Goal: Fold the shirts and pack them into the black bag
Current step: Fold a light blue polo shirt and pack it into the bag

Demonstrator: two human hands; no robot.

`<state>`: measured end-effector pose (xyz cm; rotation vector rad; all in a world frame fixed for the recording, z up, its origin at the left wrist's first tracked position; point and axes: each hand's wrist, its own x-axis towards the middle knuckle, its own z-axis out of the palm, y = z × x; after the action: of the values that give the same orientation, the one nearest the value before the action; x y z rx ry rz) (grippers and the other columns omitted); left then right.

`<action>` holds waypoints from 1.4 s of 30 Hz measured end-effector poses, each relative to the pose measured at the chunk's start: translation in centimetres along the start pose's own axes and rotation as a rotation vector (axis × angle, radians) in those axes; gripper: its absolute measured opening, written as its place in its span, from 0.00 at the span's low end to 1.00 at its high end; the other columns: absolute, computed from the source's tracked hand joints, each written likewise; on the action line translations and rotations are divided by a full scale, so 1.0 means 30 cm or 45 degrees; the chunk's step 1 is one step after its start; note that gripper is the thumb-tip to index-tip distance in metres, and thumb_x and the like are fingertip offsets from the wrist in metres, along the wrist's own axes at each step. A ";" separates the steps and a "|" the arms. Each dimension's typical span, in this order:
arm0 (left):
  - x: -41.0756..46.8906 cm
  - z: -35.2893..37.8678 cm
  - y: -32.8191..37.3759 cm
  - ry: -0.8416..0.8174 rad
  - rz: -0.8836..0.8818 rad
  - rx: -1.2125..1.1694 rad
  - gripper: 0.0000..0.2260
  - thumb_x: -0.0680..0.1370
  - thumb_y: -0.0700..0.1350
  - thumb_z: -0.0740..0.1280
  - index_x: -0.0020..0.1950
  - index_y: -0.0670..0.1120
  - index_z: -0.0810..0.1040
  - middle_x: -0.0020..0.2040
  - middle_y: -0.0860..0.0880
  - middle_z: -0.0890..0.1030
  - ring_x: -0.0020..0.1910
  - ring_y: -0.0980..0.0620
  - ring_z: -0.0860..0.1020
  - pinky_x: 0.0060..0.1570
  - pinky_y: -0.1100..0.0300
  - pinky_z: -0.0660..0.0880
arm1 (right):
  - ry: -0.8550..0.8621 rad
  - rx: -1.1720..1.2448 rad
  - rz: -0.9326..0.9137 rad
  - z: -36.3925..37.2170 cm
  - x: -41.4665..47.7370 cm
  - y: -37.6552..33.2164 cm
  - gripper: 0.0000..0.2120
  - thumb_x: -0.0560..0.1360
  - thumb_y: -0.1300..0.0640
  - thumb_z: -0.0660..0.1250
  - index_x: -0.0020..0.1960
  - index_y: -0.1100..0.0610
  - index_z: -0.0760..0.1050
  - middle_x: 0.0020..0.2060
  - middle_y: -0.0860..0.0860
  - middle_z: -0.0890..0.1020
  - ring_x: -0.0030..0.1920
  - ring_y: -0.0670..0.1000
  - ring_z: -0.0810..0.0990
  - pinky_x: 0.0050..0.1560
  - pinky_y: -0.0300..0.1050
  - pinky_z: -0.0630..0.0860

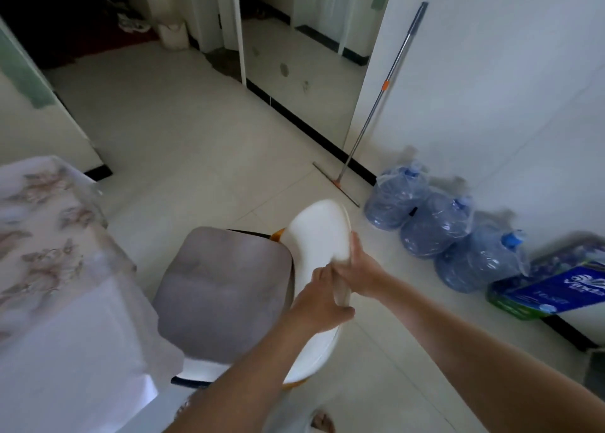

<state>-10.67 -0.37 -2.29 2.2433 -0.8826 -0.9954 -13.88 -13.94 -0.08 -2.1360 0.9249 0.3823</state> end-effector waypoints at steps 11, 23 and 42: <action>0.036 -0.241 -0.137 0.057 -0.116 -0.064 0.37 0.68 0.53 0.73 0.73 0.56 0.60 0.63 0.56 0.68 0.57 0.52 0.73 0.52 0.54 0.76 | -0.152 0.123 -0.113 0.053 0.150 -0.248 0.50 0.76 0.51 0.70 0.79 0.47 0.32 0.59 0.55 0.70 0.50 0.60 0.77 0.37 0.58 0.83; -0.008 -0.595 -0.528 0.201 -0.425 -0.054 0.43 0.69 0.67 0.69 0.78 0.56 0.55 0.74 0.54 0.65 0.70 0.49 0.67 0.64 0.54 0.68 | -0.221 0.009 -0.320 0.240 0.345 -0.604 0.44 0.78 0.41 0.65 0.81 0.50 0.41 0.80 0.52 0.54 0.78 0.55 0.59 0.73 0.48 0.60; 0.086 -0.326 -0.377 0.273 -0.719 -0.834 0.34 0.78 0.68 0.57 0.80 0.55 0.57 0.78 0.54 0.58 0.78 0.50 0.56 0.75 0.53 0.51 | -0.563 0.113 -0.364 0.192 0.478 -0.560 0.47 0.68 0.54 0.70 0.75 0.36 0.42 0.60 0.52 0.76 0.51 0.56 0.82 0.39 0.57 0.84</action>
<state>2.25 6.98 -5.30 1.9739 0.1895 -1.0497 8.31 -9.20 -2.56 -1.9524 0.3727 0.6216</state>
